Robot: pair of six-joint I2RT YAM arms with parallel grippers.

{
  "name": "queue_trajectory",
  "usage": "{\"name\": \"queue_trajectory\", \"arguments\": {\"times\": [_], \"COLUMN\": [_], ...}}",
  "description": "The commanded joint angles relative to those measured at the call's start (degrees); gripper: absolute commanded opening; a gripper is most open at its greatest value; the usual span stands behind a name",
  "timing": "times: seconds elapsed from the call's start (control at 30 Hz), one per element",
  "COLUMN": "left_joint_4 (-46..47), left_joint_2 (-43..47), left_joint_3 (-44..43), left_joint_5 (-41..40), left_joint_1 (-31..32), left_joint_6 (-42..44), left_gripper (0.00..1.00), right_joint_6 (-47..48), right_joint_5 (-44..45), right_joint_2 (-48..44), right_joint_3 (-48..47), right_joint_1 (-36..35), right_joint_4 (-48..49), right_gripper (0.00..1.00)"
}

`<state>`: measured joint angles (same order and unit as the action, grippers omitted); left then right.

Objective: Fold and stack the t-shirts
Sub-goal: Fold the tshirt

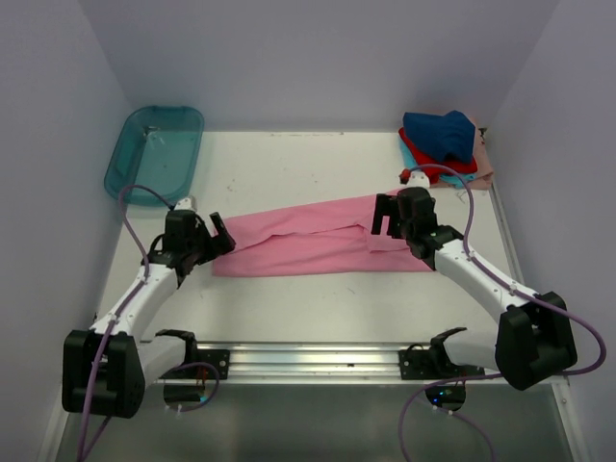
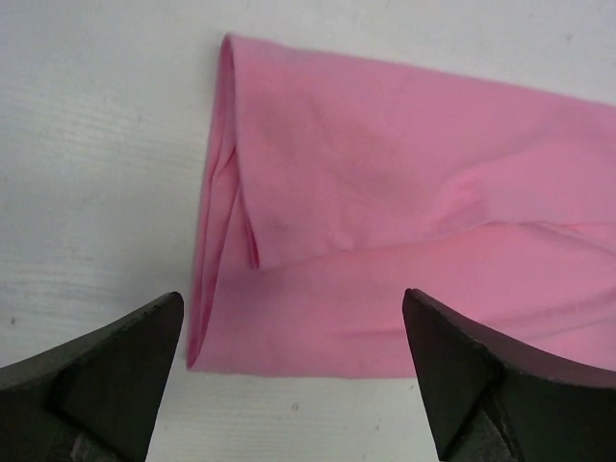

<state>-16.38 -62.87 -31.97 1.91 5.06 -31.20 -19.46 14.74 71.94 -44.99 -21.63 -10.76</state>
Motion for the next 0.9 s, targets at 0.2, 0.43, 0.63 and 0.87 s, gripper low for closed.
{"name": "queue_trajectory", "arguments": {"times": [0.2, 0.43, 0.63, 0.87], "left_joint_4": [23.1, 34.7, 35.8, 27.1], "left_joint_2": [-9.0, -25.2, -28.8, -22.0], "left_joint_3": [-4.2, -7.7, -6.4, -3.8], "left_joint_5": [9.1, 17.6, 17.2, 14.9], "left_joint_1": [0.3, 0.4, 0.4, 0.5], "left_joint_6": [-2.5, -6.7, -8.0, -7.6], "left_gripper": [0.9, 0.21, 0.08, 0.06], "right_joint_6": [-2.1, -4.0, -3.8, -4.5], "right_joint_5": [2.7, 5.4, 2.0, -1.6], "right_joint_2": [3.5, 16.5, 23.3, 27.4], "right_joint_3": [-2.0, -10.6, -12.7, -11.4], "right_joint_1": [2.9, 5.7, 5.8, 5.8], "right_joint_4": [5.5, 2.0, 4.4, 5.7], "right_gripper": [0.44, 0.0, 0.0, 0.0]}}
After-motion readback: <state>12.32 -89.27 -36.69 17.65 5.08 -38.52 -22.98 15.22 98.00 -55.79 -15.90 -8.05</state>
